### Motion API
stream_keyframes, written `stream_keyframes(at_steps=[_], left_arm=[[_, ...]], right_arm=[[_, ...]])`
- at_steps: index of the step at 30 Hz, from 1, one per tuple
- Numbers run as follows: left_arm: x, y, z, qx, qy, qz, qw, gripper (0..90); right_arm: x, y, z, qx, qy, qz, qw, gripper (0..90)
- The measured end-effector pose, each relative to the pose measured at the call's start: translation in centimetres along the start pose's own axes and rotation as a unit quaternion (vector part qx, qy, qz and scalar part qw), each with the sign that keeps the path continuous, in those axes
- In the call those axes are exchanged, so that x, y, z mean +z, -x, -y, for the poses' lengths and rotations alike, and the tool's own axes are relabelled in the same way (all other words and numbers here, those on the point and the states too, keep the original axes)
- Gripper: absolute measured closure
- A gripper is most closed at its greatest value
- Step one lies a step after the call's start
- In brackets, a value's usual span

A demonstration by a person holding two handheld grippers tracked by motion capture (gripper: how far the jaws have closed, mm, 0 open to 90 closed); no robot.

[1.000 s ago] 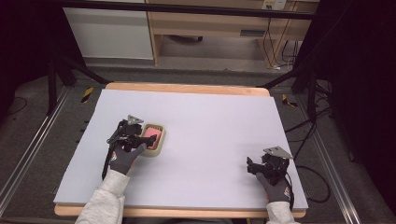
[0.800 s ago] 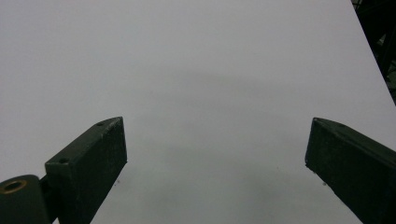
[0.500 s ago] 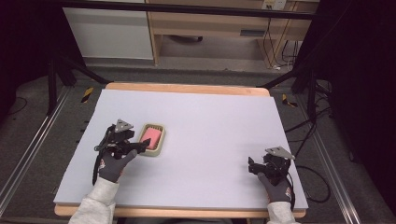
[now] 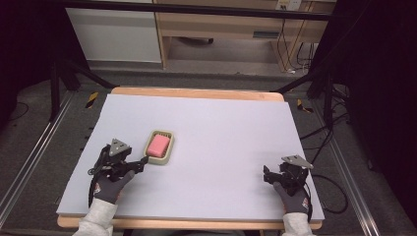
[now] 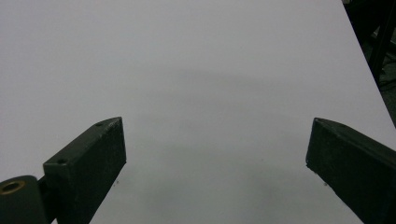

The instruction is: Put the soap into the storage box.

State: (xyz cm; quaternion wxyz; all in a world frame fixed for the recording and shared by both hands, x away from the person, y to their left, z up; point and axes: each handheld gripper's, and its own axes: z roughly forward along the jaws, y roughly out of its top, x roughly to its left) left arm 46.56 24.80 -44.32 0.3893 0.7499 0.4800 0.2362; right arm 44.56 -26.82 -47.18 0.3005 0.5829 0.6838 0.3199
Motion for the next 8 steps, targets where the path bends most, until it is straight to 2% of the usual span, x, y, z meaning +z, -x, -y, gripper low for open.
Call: stream_keyframes(at_steps=[8], left_arm=[[-0.6, -1.4, 2.1, -0.013, -0.013, -0.017, 0.9997, 29.6]], right_arm=[[0.0, 0.3, 0.1, 0.006, 0.000, 0.003, 1.0000, 5.2]])
